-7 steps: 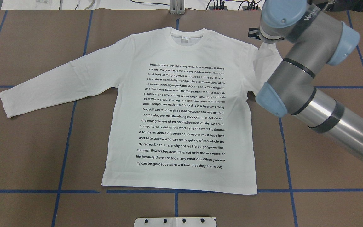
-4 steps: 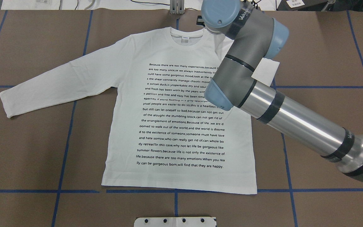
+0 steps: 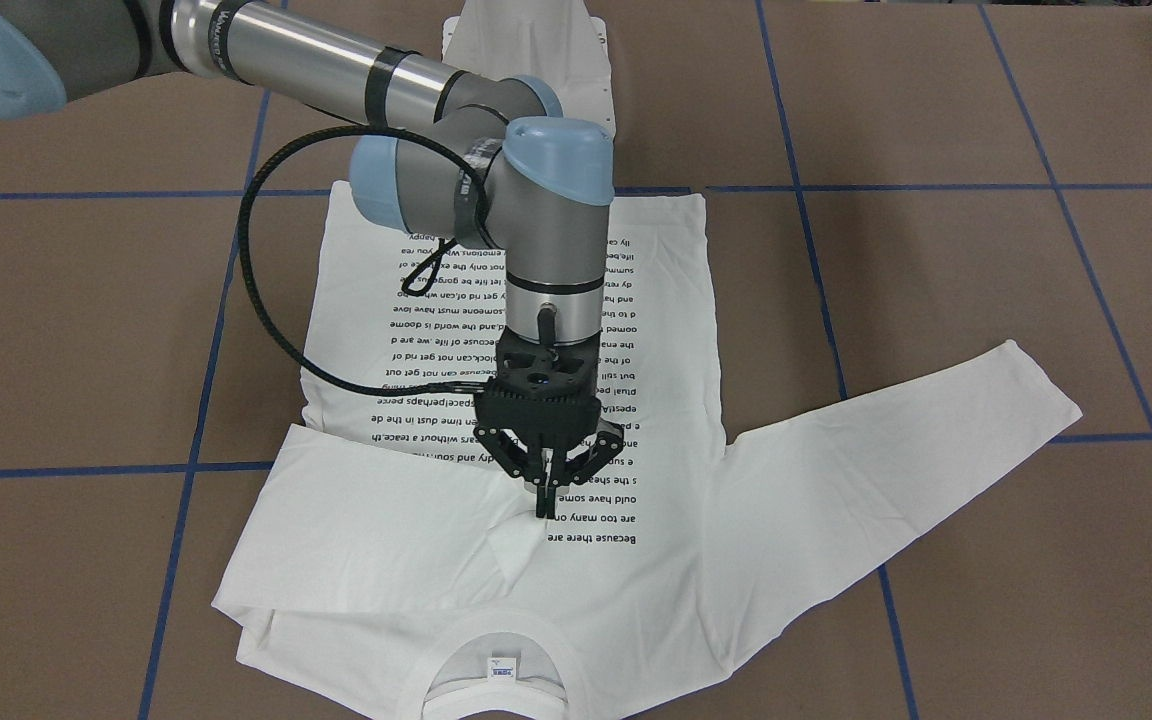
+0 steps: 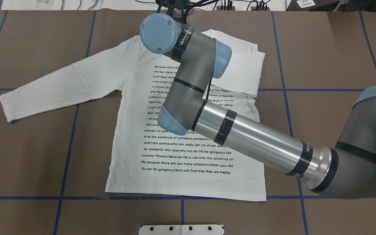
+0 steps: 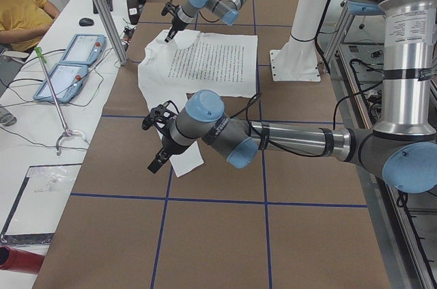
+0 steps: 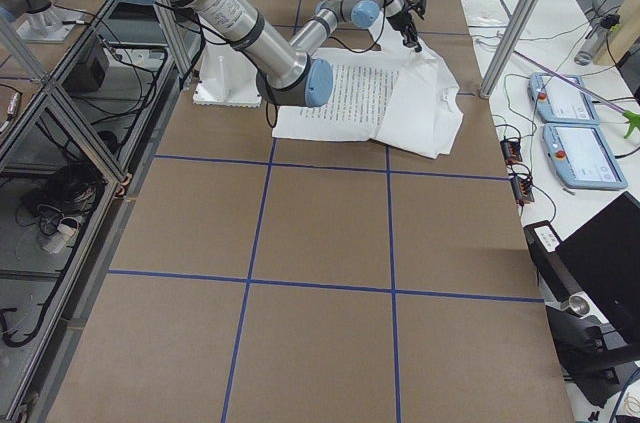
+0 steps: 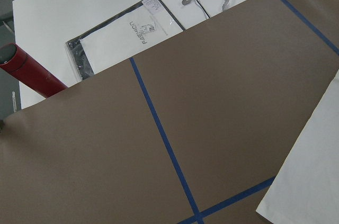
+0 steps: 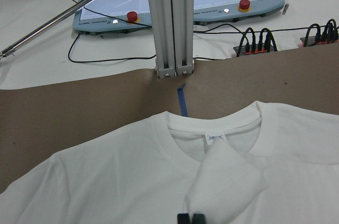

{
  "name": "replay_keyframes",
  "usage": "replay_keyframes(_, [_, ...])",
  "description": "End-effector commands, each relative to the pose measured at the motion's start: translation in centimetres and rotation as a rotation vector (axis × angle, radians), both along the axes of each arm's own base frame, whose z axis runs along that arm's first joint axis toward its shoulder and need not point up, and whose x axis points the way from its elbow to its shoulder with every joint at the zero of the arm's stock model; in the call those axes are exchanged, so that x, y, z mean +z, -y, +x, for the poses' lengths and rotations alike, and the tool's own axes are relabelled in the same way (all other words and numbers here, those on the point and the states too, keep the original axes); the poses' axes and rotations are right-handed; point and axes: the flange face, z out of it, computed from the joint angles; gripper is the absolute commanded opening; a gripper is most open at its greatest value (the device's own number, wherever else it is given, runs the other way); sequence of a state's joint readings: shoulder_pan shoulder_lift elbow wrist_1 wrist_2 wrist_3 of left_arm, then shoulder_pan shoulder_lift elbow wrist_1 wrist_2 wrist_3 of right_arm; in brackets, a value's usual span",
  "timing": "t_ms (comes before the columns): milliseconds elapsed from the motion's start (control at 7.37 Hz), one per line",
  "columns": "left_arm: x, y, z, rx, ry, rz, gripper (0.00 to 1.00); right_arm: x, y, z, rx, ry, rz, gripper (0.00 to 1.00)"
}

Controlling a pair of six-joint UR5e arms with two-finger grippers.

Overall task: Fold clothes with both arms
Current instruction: 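Fold the held sleeve across the shirt body toward the other side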

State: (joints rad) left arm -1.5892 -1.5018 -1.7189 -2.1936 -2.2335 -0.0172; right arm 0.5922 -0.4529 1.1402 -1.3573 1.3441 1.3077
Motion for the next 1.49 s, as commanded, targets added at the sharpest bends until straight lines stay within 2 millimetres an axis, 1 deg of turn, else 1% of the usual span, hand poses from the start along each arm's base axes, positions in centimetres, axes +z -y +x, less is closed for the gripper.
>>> replay_keyframes(0, [0.4,0.0,0.0,-0.002,-0.002,-0.009,1.00,-2.4,-2.1,-4.0,-0.036,-0.014,0.004,0.00])
replay_keyframes(136, [0.7,0.0,0.0,-0.002,-0.002,-0.015,1.00,-3.2,-1.8,-4.8,-0.039,-0.022,0.001,0.00])
replay_keyframes(272, [0.8,0.0,0.0,-0.002,-0.002,-0.016,1.00,-3.4,-2.1,-5.0,-0.047,-0.024,0.005,0.00])
replay_keyframes(407, [0.8,0.0,0.0,-0.002,-0.002,-0.016,1.00,-4.7,-2.8,-5.9,-0.060,-0.020,0.009,0.00])
replay_keyframes(543, [1.2,0.1,0.0,-0.002,-0.002,-0.024,1.00,-6.5,-3.4,-7.3,-0.073,-0.025,0.009,0.00])
replay_keyframes(679, [1.5,0.1,0.0,-0.002,-0.002,-0.029,1.00,-8.0,-4.8,-8.4,-0.068,-0.024,0.037,0.00])
replay_keyframes(815, [1.6,0.1,0.0,-0.002,-0.002,-0.030,1.00,-9.0,-5.8,-8.9,-0.076,-0.015,0.046,0.00])
replay_keyframes(950, [1.8,0.2,0.0,-0.002,-0.002,-0.033,1.00,-9.0,-6.2,-9.2,-0.078,-0.010,0.042,0.62])
replay_keyframes(1086, [2.0,0.2,0.0,-0.002,-0.002,-0.038,1.00,-9.0,-6.7,-9.7,-0.075,-0.017,0.049,1.00])
replay_keyframes(1358, [1.8,0.2,0.1,0.000,-0.002,-0.033,1.00,-9.1,-6.5,-9.4,-0.071,-0.012,0.045,1.00])
